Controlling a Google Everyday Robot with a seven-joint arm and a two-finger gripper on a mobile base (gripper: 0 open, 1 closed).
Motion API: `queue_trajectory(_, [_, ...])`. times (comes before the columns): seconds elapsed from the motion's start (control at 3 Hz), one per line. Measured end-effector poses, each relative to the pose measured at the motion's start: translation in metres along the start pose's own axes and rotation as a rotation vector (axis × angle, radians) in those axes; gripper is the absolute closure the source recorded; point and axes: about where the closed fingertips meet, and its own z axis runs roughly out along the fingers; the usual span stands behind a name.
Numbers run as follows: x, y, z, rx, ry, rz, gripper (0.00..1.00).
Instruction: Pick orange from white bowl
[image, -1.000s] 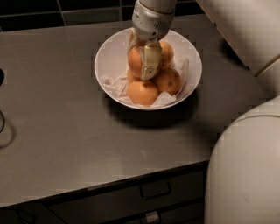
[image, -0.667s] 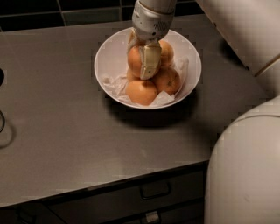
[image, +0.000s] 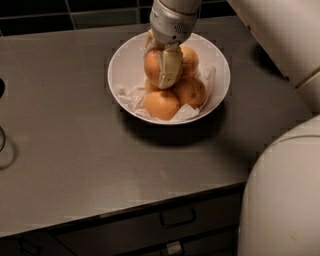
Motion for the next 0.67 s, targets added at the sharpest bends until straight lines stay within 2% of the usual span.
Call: queue_trajectory(0.67, [-0.024,0.005,-0.037,0.115,-0.008,-0.044,1.0])
